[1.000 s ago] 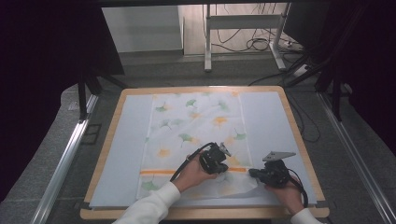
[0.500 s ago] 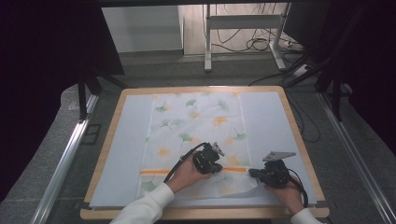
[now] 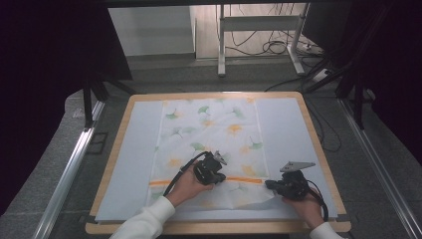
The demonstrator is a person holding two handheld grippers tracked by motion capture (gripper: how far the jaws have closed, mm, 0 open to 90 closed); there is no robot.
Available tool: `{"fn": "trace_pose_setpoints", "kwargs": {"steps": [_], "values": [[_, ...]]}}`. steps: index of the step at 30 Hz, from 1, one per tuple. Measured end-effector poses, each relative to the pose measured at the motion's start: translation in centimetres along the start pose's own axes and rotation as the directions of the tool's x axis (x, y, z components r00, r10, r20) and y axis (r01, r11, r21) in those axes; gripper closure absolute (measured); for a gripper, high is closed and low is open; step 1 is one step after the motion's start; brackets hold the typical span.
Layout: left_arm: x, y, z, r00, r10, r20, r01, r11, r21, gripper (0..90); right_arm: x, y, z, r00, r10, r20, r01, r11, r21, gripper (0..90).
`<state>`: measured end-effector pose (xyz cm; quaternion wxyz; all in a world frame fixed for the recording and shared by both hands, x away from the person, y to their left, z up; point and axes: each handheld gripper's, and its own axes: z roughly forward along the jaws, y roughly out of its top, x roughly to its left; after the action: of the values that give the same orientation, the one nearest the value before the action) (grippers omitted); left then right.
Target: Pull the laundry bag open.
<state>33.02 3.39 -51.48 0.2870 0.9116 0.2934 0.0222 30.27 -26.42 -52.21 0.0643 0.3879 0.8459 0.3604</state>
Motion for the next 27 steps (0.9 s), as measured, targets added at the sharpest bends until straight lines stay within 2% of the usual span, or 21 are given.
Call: {"fn": "trace_pose_setpoints", "kwargs": {"steps": [4, 12, 18, 23, 27], "values": [[0.5, -0.8, -0.4, 0.9997, -0.024, 0.004, 0.024, 0.9996, -0.013, 90.0, 0.0, 0.0, 0.0, 1.0, 0.0, -0.001, 0.0, 1.0, 0.0, 90.0], [0.8, -1.3, -0.8, 0.9996, -0.025, -0.008, 0.025, 0.9997, -0.003, 90.0, 0.0, 0.0, 0.0, 1.0, -0.003, 0.001, 0.003, 1.0, 0.0, 90.0], [1.3, -1.9, -1.3, 0.9989, -0.044, -0.017, 0.044, 0.999, -0.005, 90.0, 0.0, 0.0, 0.0, 1.0, -0.005, 0.0, 0.005, 1.0, -0.001, 90.0], [1.7, -2.4, -1.8, 0.9978, -0.044, -0.049, 0.044, 0.999, 0.01, 90.0, 0.0, 0.0, 0.0, 1.0, -0.006, 0.001, 0.006, 1.0, 0.0, 90.0], [2.4, -3.1, -2.3, 0.9964, -0.066, -0.053, 0.067, 0.9977, 0.007, 90.0, 0.0, 0.0, 0.0, 1.0, -0.007, 0.002, 0.007, 1.0, 0.0, 90.0]]}}
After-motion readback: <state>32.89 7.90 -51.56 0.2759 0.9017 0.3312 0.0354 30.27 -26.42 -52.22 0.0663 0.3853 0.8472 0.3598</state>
